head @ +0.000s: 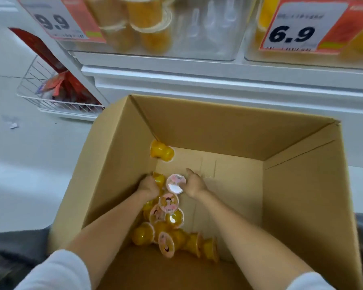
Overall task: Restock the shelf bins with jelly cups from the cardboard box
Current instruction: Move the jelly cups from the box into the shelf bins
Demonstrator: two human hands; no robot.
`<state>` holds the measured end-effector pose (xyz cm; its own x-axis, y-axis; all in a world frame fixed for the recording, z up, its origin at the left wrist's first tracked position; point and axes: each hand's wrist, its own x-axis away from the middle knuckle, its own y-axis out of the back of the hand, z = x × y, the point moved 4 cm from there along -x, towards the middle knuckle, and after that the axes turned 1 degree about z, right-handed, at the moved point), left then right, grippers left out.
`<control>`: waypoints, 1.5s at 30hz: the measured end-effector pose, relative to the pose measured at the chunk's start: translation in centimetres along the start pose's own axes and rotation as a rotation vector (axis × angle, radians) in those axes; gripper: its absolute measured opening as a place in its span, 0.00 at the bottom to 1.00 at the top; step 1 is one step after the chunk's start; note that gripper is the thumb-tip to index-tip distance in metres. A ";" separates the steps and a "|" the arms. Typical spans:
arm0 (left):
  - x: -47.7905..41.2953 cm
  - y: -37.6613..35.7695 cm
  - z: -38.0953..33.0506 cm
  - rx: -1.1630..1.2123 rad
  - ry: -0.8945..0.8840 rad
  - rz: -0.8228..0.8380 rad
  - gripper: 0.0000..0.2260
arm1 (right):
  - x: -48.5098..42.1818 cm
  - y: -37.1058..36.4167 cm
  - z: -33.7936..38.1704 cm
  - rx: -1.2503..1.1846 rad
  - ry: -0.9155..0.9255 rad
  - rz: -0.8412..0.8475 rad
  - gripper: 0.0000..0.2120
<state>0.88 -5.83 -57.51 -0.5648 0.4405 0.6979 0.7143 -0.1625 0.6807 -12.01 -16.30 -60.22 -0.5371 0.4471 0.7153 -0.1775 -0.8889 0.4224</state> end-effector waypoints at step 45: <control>25.1 25.7 -35.4 0.660 -0.772 -0.660 0.12 | 28.2 39.2 9.6 -0.329 0.523 -1.079 0.19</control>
<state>-9.59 -30.20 -14.66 -0.6658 0.7158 -0.2105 0.5820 0.6748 0.4539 -26.17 -37.60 -18.14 -0.2387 0.9385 -0.2497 -0.8899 -0.1085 0.4430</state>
